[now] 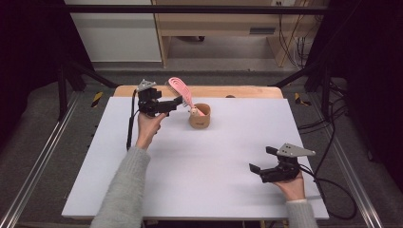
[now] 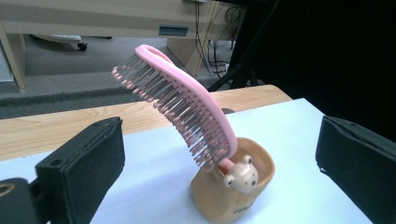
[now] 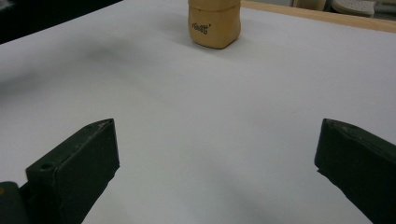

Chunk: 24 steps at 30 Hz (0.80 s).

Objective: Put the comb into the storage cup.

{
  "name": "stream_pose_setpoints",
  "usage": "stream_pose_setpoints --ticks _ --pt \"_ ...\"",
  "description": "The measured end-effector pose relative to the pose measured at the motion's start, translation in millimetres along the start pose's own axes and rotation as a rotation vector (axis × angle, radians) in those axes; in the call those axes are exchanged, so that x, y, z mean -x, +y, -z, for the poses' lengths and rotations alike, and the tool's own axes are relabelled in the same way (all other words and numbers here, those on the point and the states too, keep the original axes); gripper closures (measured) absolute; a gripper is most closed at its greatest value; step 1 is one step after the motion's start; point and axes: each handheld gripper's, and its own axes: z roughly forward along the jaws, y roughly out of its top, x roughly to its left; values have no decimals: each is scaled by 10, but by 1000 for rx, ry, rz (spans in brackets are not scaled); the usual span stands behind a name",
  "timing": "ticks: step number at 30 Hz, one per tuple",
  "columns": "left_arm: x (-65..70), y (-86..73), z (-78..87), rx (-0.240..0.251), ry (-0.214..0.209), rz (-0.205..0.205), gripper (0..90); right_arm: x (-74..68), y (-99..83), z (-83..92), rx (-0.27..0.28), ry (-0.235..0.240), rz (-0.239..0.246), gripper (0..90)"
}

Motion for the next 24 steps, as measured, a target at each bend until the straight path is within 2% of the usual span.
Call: stream_pose_setpoints --ticks 6,15,24 --pt "2 -20 184 7 -23 -36 0 -1 -2 -7 -3 -2 -1 3" --pt "47 -95 410 -11 -42 -102 0 -1 -3 -8 -6 -3 -3 4" --pt "81 -206 658 -19 -47 -137 0 -3 -1 -7 -2 0 -8 3"
